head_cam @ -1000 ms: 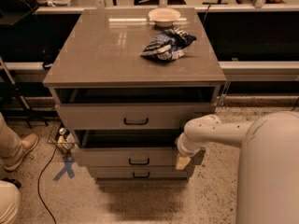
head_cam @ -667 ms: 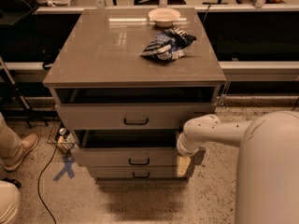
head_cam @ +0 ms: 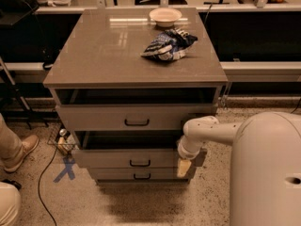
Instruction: Open middle drawer
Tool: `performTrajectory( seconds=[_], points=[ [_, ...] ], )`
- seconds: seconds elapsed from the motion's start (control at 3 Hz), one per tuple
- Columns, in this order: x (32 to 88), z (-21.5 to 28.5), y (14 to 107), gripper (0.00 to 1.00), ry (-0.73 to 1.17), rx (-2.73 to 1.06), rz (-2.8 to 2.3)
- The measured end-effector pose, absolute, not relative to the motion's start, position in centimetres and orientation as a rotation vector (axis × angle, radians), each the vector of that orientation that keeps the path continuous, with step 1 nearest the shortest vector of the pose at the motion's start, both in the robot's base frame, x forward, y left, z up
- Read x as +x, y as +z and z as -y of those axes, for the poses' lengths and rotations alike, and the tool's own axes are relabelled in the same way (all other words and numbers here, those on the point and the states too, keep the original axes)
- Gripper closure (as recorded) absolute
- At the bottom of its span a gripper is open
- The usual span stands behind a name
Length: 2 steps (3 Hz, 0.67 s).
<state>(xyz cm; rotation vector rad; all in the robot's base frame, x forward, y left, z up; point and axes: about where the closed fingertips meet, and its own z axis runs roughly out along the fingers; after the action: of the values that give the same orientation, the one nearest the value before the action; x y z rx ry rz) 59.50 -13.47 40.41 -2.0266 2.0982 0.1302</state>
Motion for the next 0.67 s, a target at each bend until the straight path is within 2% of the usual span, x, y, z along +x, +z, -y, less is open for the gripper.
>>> performTrajectory(
  seconds=[0.67],
  points=[
    [57.0, 14.3, 41.2, 0.66, 0.09, -1.989, -2.158]
  ],
)
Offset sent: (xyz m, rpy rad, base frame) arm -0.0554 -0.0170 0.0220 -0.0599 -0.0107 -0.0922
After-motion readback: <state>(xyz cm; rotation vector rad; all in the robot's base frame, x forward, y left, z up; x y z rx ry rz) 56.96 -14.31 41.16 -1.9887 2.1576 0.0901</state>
